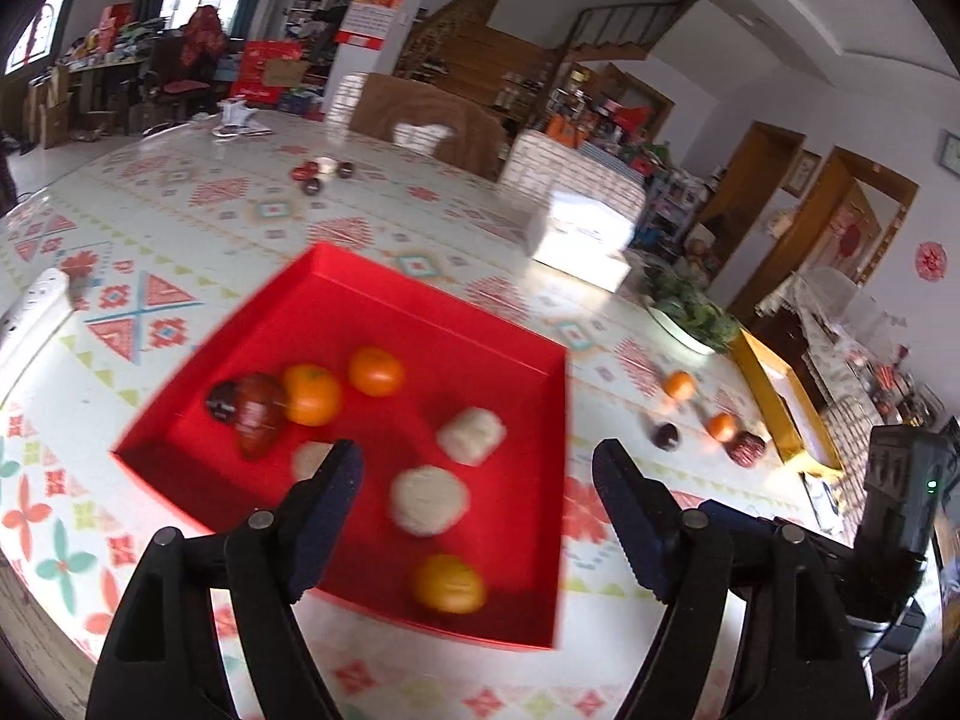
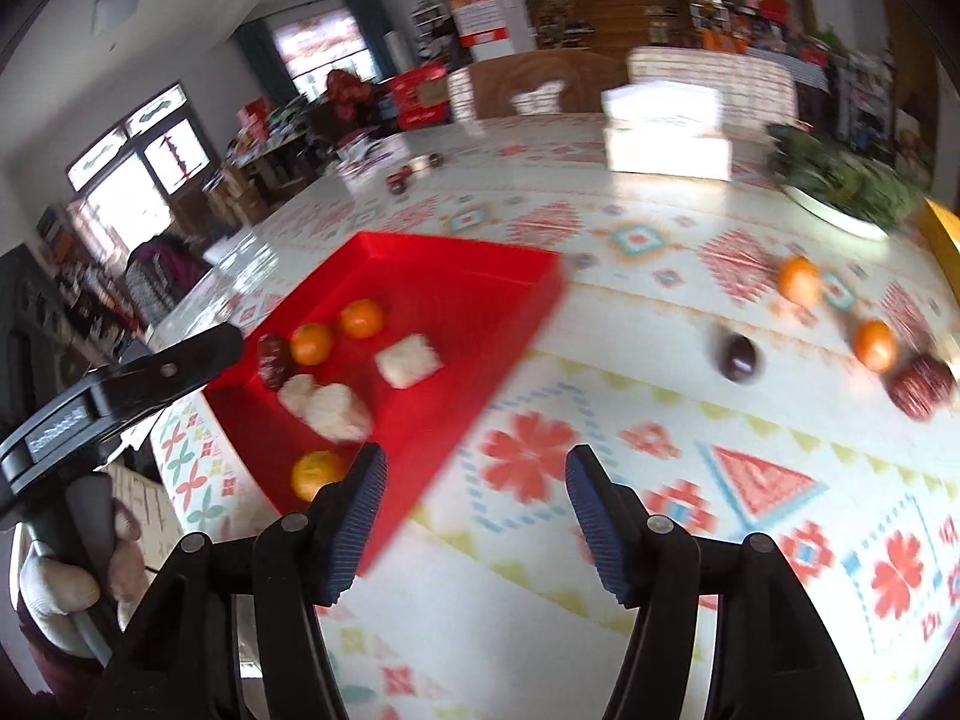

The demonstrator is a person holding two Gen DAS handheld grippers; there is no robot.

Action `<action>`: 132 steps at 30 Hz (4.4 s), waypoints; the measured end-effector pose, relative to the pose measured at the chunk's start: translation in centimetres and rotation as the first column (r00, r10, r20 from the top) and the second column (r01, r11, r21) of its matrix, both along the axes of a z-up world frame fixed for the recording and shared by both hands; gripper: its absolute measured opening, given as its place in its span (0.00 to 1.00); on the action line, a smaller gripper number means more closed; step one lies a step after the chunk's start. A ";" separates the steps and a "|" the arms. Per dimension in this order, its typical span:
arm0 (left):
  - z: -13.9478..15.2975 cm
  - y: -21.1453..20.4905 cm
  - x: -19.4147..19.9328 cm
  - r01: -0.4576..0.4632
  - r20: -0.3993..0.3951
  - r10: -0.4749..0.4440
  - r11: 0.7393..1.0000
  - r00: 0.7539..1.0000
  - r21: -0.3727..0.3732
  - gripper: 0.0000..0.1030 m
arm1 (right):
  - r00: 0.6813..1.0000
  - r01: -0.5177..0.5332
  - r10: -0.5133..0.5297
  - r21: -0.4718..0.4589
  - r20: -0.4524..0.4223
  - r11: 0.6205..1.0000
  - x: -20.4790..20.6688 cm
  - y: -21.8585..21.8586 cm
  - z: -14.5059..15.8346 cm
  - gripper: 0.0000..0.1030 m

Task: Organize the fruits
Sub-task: 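Grasp an orange with the left tool while the right tool grasps a red date, then carry the orange and date over the red tray and open both tools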

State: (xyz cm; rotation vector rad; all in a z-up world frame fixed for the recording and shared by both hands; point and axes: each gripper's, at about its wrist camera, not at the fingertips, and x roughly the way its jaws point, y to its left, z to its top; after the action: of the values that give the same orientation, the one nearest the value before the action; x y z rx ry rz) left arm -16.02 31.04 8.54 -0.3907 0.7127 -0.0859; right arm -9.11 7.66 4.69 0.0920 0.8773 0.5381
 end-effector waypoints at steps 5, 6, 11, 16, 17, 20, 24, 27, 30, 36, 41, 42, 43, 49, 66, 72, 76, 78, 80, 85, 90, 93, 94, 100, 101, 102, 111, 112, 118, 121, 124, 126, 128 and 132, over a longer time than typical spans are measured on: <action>-0.2 -4.1 0.7 0.079 -0.016 -0.079 0.997 0.997 0.000 0.76 | 0.995 0.100 -0.100 -0.009 -0.026 0.995 -0.7 -5.7 -1.3 0.65; -0.3 -4.6 0.8 0.088 -0.017 -0.088 0.996 0.996 -0.001 0.76 | 0.993 0.118 -0.118 -0.011 -0.028 0.993 -0.8 -6.9 -1.4 0.65; -0.3 -7.8 1.3 0.148 -0.019 -0.148 0.989 0.989 0.004 0.76 | 0.970 0.241 -0.241 -0.014 -0.040 0.971 -0.7 -13.6 -1.6 0.65; -0.6 -9.8 1.6 0.185 -0.026 -0.184 0.983 0.983 0.012 0.76 | 0.938 0.345 -0.345 0.006 -0.048 0.939 0.2 -19.1 -1.6 0.65; -0.7 -10.1 1.6 0.193 -0.030 -0.193 0.981 0.981 0.010 0.76 | 0.931 0.362 -0.361 0.011 -0.051 0.932 0.5 -20.0 -1.6 0.65; -0.8 -11.0 2.0 0.211 -0.036 -0.211 0.977 0.977 0.015 0.76 | 0.914 0.404 -0.403 0.014 -0.051 0.915 1.7 -22.0 -1.6 0.65; -1.2 -11.9 2.8 0.231 -0.044 -0.230 0.973 0.972 0.021 0.76 | 0.902 0.430 -0.430 -0.005 -0.045 0.903 4.0 -23.2 -1.9 0.65; -1.4 -12.6 4.0 0.250 -0.055 -0.249 0.968 0.967 0.017 0.76 | 0.899 0.433 -0.432 -0.011 -0.065 0.901 6.1 -23.3 -2.4 0.65; -0.9 -13.5 6.0 0.263 -0.056 -0.262 0.965 0.964 0.015 0.76 | 0.898 0.432 -0.432 -0.025 -0.078 0.902 8.1 -22.8 -3.1 0.65; 0.4 -15.6 10.9 0.280 -0.036 -0.280 0.960 0.959 0.006 0.76 | 0.886 0.454 -0.456 -0.038 -0.086 0.890 10.7 -22.2 -4.4 0.65; 0.0 -18.6 16.2 0.325 -0.040 -0.325 0.946 0.945 0.009 0.76 | 0.882 0.464 -0.466 -0.041 -0.070 0.885 11.5 -21.7 -4.3 0.65; -0.3 -19.2 17.2 0.338 -0.044 -0.337 0.941 0.940 0.015 0.76 | 0.883 0.464 -0.466 -0.042 -0.062 0.885 11.5 -21.5 -4.3 0.65; -0.7 -19.8 18.0 0.345 -0.053 -0.343 0.938 0.938 0.026 0.76 | 0.884 0.463 -0.465 -0.045 -0.054 0.885 11.5 -21.4 -4.4 0.65; -3.5 -23.5 22.4 0.385 -0.130 -0.369 0.914 0.920 0.127 0.76 | 0.903 0.428 -0.427 0.004 -0.052 0.904 11.3 -21.2 -4.4 0.39; -7.0 -27.6 25.1 0.464 -0.199 -0.424 0.847 0.884 0.257 0.33 | 0.921 0.390 -0.388 0.034 -0.043 0.920 10.4 -21.2 -4.1 0.29; -4.7 -25.2 22.3 0.426 -0.146 -0.402 0.873 0.904 0.237 0.33 | 0.921 0.389 -0.383 0.110 -0.072 0.915 10.2 -22.1 -4.1 0.27; -2.7 -22.5 19.4 0.400 -0.100 -0.388 0.894 0.916 0.202 0.33 | 0.920 0.391 -0.375 0.202 -0.114 0.898 10.0 -23.2 -4.3 0.26; -1.8 -20.9 17.8 0.383 -0.077 -0.375 0.907 0.924 0.178 0.33 | 0.916 0.399 -0.373 0.245 -0.146 0.884 9.8 -23.6 -4.6 0.26; -1.0 -19.1 16.2 0.361 -0.056 -0.357 0.921 0.933 0.149 0.33 | 0.912 0.407 -0.372 0.278 -0.173 0.870 9.3 -24.0 -4.8 0.26; 0.4 -15.2 12.3 0.301 -0.008 -0.302 0.947 0.953 0.109 0.33 | 0.913 0.404 -0.372 0.238 -0.167 0.883 8.2 -23.0 -4.5 0.26; 1.6 -11.7 9.2 0.230 0.033 -0.233 0.969 0.972 0.088 0.33 | 0.913 0.402 -0.382 0.148 -0.144 0.904 8.7 -21.1 -4.5 0.27; 2.3 -8.6 7.3 0.161 0.061 -0.166 0.984 0.984 0.079 0.33 | 0.913 0.402 -0.390 0.088 -0.122 0.912 8.8 -20.1 -4.4 0.28; 2.5 -7.7 6.7 0.142 0.068 -0.147 0.987 0.987 0.077 0.33 | 0.913 0.400 -0.391 0.074 -0.114 0.913 8.7 -19.9 -4.3 0.27; 2.6 -1.0 2.4 -0.007 0.094 -0.001 0.997 0.996 0.076 0.33 | 0.927 0.374 -0.368 0.086 -0.077 0.924 7.2 -18.3 -2.5 0.26; 2.4 0.1 1.9 -0.029 0.090 0.022 0.997 0.996 0.074 0.33 | 0.931 0.364 -0.359 0.097 -0.071 0.926 7.0 -17.9 -2.0 0.26; 2.2 1.0 1.5 -0.046 0.085 0.040 0.996 0.996 0.072 0.33 | 0.937 0.349 -0.343 0.115 -0.069 0.930 6.7 -17.4 -1.4 0.26; -1.4 5.1 -0.7 -0.116 0.015 0.115 0.988 0.993 0.106 0.33 | 0.990 0.122 -0.105 0.211 -0.090 0.970 5.9 -7.4 1.8 0.26; -1.9 5.1 -0.7 -0.112 0.004 0.113 0.987 0.994 0.113 0.33 | 0.993 0.094 -0.077 0.209 -0.091 0.973 5.8 -6.1 1.9 0.27; -3.9 5.0 0.1 -0.092 -0.036 0.098 0.985 0.995 0.145 0.33 | 0.992 -0.052 0.071 0.168 -0.108 0.984 5.4 2.0 1.3 0.26; -4.5 5.4 0.6 -0.092 -0.047 0.100 0.985 0.994 0.144 0.33 | 0.986 -0.088 0.107 0.151 -0.126 0.985 5.3 4.6 0.3 0.27; -4.9 6.0 0.8 -0.103 -0.052 0.110 0.987 0.993 0.125 0.33 | 0.982 -0.112 0.129 0.129 -0.139 0.985 5.4 6.7 -0.5 0.27; -4.9 6.4 0.8 -0.110 -0.051 0.116 0.988 0.992 0.109 0.33 | 0.980 -0.127 0.142 0.111 -0.141 0.986 5.4 7.5 -0.9 0.27; -5.0 6.8 0.8 -0.114 -0.051 0.120 0.989 0.992 0.096 0.34 | 0.980 -0.138 0.149 0.085 -0.130 0.987 5.2 8.3 -0.9 0.27; -4.7 7.2 0.5 -0.122 -0.035 0.125 0.990 0.992 0.063 0.47 | 0.982 -0.144 0.150 0.064 -0.114 0.988 5.3 8.9 -1.0 0.27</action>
State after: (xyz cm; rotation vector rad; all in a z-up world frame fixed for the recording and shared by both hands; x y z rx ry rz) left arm -15.47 38.29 3.87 -0.3781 0.7259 0.0605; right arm -3.85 16.58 3.65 0.1109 0.9903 0.7012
